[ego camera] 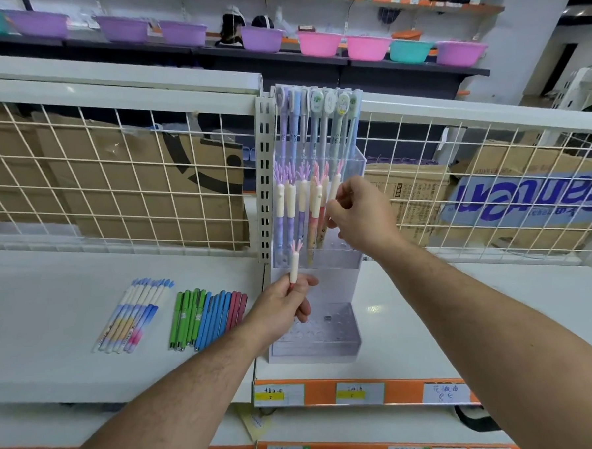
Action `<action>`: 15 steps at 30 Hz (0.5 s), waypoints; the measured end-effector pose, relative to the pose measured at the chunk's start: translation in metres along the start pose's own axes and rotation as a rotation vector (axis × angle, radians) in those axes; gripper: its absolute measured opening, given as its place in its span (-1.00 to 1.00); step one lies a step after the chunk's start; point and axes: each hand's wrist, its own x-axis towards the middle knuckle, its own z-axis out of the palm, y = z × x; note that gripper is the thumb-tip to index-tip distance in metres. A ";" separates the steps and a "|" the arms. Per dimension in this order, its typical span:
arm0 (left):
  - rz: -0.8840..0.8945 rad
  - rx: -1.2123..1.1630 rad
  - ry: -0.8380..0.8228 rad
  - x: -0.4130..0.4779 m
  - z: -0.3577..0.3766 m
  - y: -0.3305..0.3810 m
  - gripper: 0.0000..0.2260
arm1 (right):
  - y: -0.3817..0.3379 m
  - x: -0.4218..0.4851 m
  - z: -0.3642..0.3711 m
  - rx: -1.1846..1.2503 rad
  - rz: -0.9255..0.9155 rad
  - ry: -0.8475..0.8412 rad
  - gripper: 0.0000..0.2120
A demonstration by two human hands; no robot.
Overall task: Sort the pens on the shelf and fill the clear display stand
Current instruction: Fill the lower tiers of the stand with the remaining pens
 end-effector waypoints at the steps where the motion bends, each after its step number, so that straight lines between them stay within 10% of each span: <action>1: -0.001 0.001 0.001 0.000 0.000 0.000 -0.77 | 0.002 -0.001 0.002 -0.024 -0.003 -0.018 -0.95; 15: 0.006 0.018 -0.006 -0.002 0.001 0.003 -0.77 | 0.016 -0.014 0.007 -0.115 -0.020 0.079 -0.83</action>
